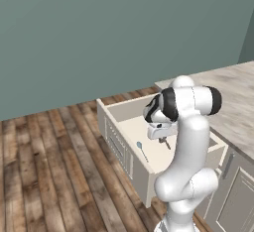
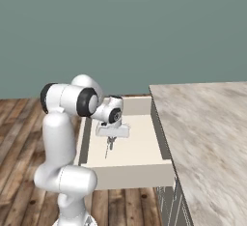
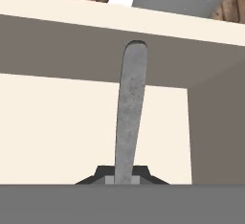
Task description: Organize the utensils by type. Pick up the wooden spoons from the counter and place them in the open cabinet. Then pick up the metallic utensils from the counter and place them in the open drawer.
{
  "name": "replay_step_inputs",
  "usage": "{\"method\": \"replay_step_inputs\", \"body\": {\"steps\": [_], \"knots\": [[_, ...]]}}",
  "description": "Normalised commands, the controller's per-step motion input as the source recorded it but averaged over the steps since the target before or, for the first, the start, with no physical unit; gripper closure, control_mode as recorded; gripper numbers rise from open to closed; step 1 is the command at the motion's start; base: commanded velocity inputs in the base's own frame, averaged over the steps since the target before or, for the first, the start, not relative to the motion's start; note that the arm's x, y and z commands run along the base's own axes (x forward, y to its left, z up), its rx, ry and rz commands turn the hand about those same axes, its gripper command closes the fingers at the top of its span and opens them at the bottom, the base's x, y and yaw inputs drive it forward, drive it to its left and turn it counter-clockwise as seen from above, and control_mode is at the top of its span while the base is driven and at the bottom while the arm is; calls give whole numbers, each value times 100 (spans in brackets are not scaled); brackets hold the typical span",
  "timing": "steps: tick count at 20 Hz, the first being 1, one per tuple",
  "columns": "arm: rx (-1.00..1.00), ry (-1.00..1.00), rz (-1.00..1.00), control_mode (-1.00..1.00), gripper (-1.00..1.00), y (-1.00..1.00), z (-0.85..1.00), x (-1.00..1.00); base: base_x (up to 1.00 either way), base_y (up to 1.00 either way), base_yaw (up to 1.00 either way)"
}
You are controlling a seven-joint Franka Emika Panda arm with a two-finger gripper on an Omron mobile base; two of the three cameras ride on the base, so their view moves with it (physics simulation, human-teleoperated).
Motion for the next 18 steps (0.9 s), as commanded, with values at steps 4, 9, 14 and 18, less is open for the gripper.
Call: {"method": "replay_step_inputs", "body": {"steps": [4,9,14,18], "knots": [[3,0,7,-100,100,0,-43,26,0,0,0],[6,-4,7,-100,100,0,-42,24,0,0,0],[7,-4,8,-100,100,0,-30,31,0,0,0],[11,0,12,-100,100,-2,-17,48,0,0,0]]}}
